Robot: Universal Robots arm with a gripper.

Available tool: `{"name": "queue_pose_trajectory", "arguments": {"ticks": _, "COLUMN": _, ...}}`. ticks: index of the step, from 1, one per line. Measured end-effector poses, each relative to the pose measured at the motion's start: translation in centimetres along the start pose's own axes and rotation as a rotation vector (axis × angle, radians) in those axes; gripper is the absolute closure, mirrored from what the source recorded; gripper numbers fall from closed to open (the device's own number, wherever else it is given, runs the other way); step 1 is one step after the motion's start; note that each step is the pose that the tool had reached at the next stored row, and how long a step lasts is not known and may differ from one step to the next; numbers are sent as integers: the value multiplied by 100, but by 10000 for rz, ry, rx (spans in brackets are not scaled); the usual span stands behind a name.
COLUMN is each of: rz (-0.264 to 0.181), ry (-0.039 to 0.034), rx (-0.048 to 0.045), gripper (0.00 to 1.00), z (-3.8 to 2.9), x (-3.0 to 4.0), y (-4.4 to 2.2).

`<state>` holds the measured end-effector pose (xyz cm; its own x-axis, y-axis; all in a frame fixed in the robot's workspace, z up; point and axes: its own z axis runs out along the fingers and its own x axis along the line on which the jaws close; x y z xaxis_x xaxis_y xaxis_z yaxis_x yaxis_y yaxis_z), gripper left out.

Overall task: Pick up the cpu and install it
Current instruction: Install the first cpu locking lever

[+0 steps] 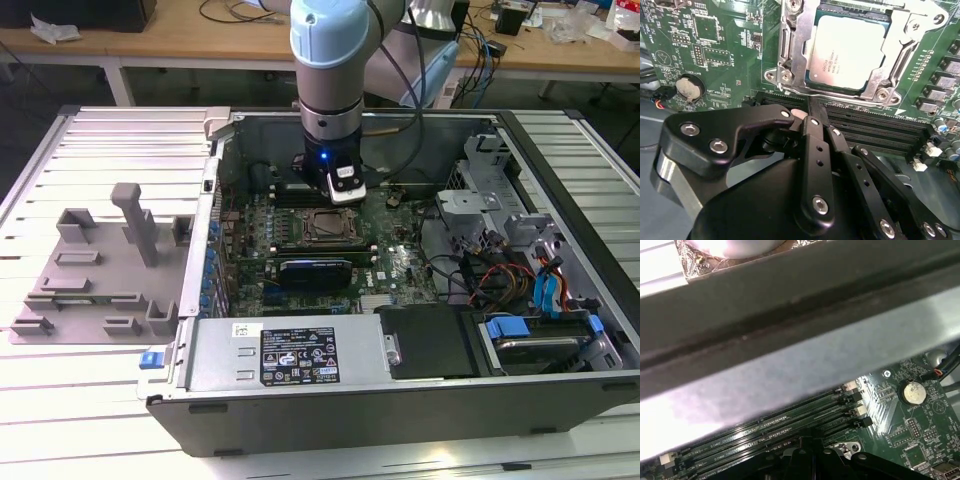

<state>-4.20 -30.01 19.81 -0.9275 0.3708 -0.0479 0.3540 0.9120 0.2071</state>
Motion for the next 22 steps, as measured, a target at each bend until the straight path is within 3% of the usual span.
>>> {"name": "queue_pose_trajectory", "arguments": {"ticks": 13, "rz": 21, "ry": 57, "rx": -147, "gripper": 89, "z": -40, "x": -19, "y": -36}}
{"name": "queue_pose_trajectory", "arguments": {"ticks": 22, "rz": 34, "ry": 45, "rx": -134, "gripper": 89, "z": -18, "x": -28, "y": -65}}
